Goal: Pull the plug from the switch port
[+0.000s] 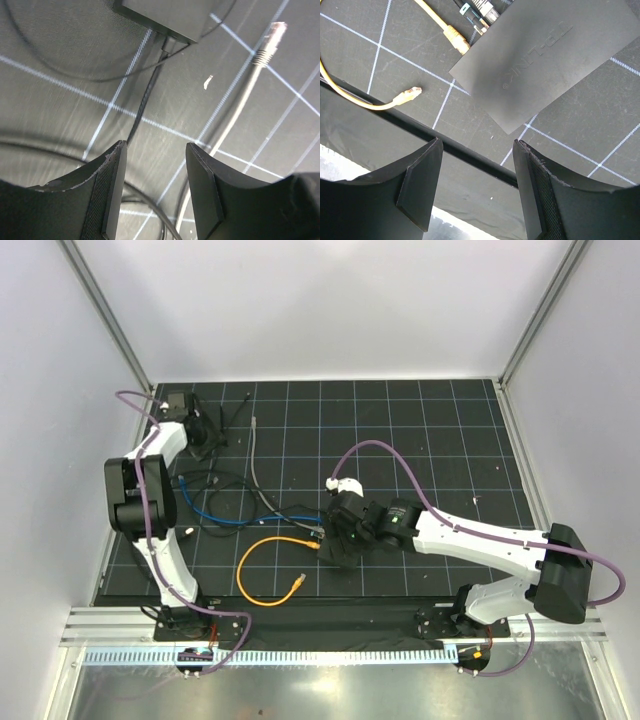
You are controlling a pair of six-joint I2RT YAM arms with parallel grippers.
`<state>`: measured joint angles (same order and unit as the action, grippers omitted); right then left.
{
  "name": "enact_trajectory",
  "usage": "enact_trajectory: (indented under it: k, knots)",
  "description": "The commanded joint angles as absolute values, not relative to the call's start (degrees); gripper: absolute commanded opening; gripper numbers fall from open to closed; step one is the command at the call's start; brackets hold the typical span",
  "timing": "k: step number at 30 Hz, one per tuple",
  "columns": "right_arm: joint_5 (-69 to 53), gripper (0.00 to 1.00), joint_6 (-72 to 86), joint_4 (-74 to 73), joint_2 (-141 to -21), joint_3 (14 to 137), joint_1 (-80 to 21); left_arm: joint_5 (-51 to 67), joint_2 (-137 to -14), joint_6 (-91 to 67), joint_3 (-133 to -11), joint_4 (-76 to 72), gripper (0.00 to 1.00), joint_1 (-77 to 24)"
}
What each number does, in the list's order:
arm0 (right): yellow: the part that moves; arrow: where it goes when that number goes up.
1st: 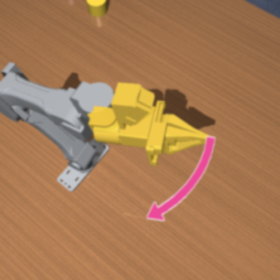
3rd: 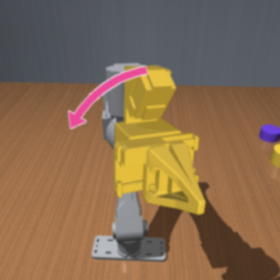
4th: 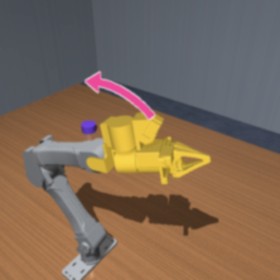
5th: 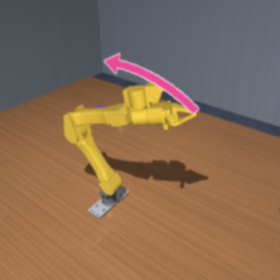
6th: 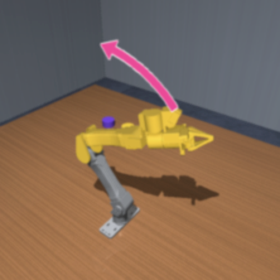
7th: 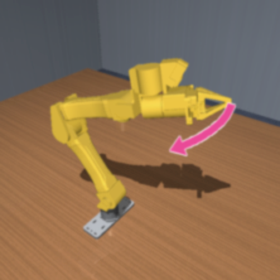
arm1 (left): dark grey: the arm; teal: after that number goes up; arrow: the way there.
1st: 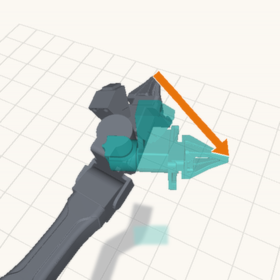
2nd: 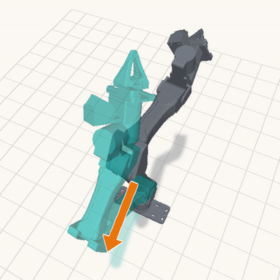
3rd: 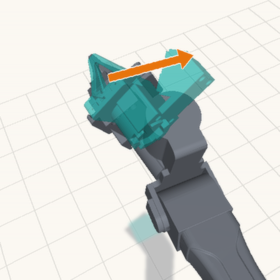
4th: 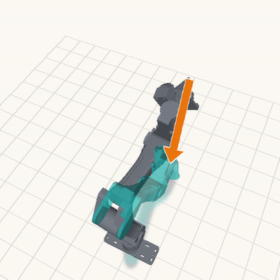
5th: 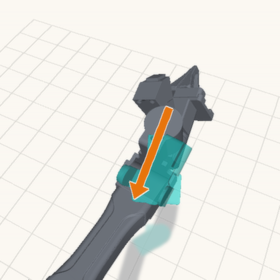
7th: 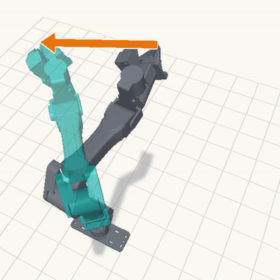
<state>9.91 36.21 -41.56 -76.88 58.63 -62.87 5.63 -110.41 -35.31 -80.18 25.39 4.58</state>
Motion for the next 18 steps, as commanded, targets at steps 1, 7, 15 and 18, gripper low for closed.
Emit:
enact_trajectory:
  k: [1, 7, 15, 18]
  knots:
    - [11.0, 0.66, 35.1, -41.5, -75.4, 60.5, -62.5, 5.4, -113.3, -33.7, -83.8, 26.8, 0.55, 4.0]
    - [11.7, 0.66, 35.2, -42.3, -74.4, 60.3, -62.3, 3.9, -116.9, -34.5, -87.3, 30.1, 0.54, 3.8]
    - [10.8, 0.66, 35.5, -41.5, -74.5, 60.4, -62.2, 6.3, -118.6, -34.5, -89.9, 31.8, 0.23, 3.1]
    - [11.0, 0.66, 35.4, -41.9, -74.4, 60.6, -62.2, 8.9, -118.6, -34.7, -91.8, 31.8, 0.09, 3.1]
